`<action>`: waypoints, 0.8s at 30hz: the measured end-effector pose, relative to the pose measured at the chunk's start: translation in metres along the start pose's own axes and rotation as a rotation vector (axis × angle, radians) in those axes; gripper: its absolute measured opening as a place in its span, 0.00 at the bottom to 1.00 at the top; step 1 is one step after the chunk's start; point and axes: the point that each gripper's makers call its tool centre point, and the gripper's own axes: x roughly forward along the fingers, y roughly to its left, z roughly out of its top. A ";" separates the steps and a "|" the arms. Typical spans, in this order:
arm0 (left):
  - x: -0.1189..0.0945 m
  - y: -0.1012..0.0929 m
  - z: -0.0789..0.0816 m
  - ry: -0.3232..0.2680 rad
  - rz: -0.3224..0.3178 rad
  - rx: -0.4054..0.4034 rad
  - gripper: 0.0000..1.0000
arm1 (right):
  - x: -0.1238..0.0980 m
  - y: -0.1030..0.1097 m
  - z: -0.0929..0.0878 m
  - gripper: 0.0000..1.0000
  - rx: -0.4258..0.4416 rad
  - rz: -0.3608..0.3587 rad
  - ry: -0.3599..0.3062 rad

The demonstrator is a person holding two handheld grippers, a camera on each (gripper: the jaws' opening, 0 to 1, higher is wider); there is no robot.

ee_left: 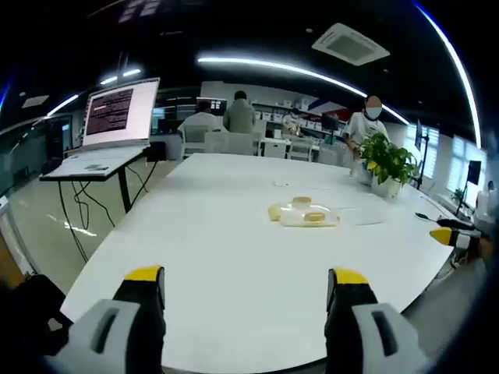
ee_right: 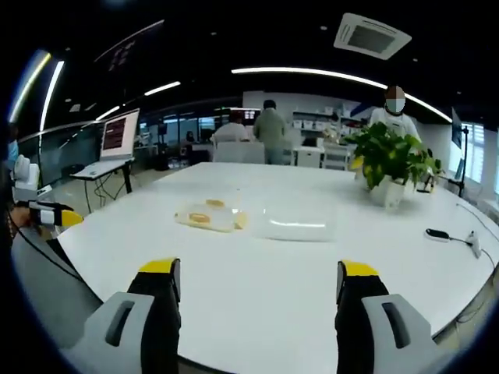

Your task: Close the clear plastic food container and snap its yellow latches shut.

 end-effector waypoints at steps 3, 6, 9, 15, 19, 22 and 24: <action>0.000 0.000 -0.001 0.007 -0.002 0.000 0.82 | 0.000 0.000 -0.001 0.80 -0.009 -0.001 0.008; 0.001 0.000 -0.002 0.011 -0.003 0.003 0.81 | 0.000 -0.001 -0.001 0.80 -0.006 -0.004 0.006; 0.000 -0.001 -0.002 0.014 -0.004 0.003 0.81 | 0.000 -0.001 0.000 0.82 0.001 -0.006 0.002; 0.000 0.000 -0.005 0.032 -0.001 0.007 0.81 | 0.000 -0.001 -0.001 0.82 0.000 -0.008 0.004; 0.000 -0.001 -0.002 0.011 -0.006 -0.001 0.81 | -0.001 -0.001 -0.001 0.81 0.001 -0.006 0.004; 0.001 -0.001 -0.003 0.018 -0.007 0.001 0.81 | 0.000 -0.001 -0.001 0.81 -0.001 -0.007 0.005; 0.001 -0.001 -0.003 0.021 -0.006 0.003 0.81 | 0.000 -0.001 -0.001 0.81 -0.001 -0.006 0.006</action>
